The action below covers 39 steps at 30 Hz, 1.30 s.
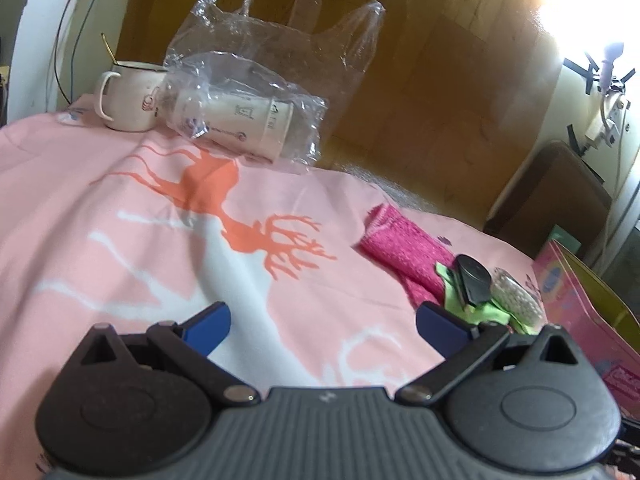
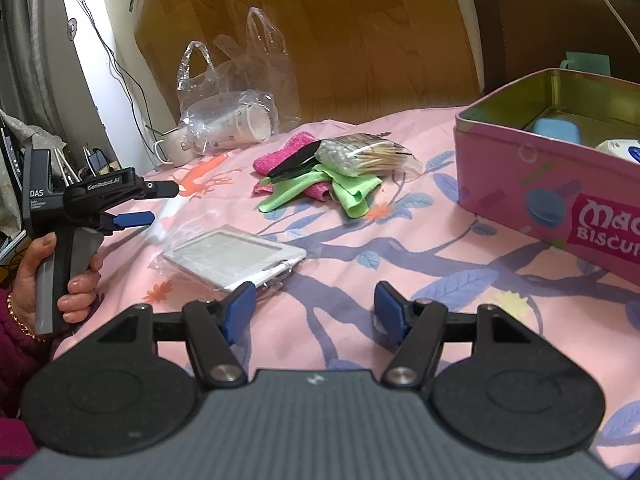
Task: Organize soft objects
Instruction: 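Grasp the clear phone case with the left gripper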
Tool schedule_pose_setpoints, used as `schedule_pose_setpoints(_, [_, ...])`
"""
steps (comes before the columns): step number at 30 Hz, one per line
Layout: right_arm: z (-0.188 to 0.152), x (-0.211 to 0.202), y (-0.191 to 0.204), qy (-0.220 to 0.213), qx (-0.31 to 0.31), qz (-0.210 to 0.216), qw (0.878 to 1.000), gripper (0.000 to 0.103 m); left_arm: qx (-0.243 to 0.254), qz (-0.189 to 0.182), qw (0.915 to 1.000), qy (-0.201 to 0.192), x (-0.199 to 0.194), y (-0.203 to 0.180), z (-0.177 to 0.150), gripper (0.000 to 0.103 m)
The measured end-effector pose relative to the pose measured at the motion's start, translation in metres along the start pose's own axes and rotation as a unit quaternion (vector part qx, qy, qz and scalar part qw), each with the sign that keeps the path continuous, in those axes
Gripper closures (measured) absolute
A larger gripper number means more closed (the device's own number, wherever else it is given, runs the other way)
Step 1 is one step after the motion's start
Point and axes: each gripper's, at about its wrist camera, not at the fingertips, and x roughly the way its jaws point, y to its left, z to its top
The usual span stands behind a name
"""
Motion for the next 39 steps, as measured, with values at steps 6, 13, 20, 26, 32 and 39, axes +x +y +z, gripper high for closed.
schedule_pose_setpoints(6, [0.001,-0.002,-0.002,0.000,0.000,0.007,1.000,0.035,-0.010,-0.039,0.9989,0.026,-0.003,0.001,-0.003,0.001])
schedule_pose_setpoints(13, [0.009,0.001,0.005,0.012,-0.016,0.026,0.999,0.035,-0.018,-0.129,0.9885,0.075,-0.017,-0.008,0.000,0.001])
schedule_pose_setpoints(20, [0.010,0.014,0.019,0.032,-0.043,0.041,0.998,0.035,-0.006,-0.187,0.9742,0.126,-0.009,-0.036,-0.011,0.004])
schedule_pose_setpoints(26, [0.011,0.011,0.021,0.041,-0.028,0.071,0.996,0.035,0.020,-0.184,0.9727,0.140,0.002,-0.055,-0.016,0.005])
schedule_pose_setpoints(32, [0.007,0.016,0.026,0.063,-0.015,0.083,0.994,0.034,0.017,-0.195,0.9691,0.150,0.009,-0.057,-0.015,0.020])
schedule_pose_setpoints(39, [0.011,0.040,0.046,0.042,-0.063,0.046,0.996,0.039,0.022,-0.207,0.9648,0.161,0.010,-0.067,-0.029,0.041])
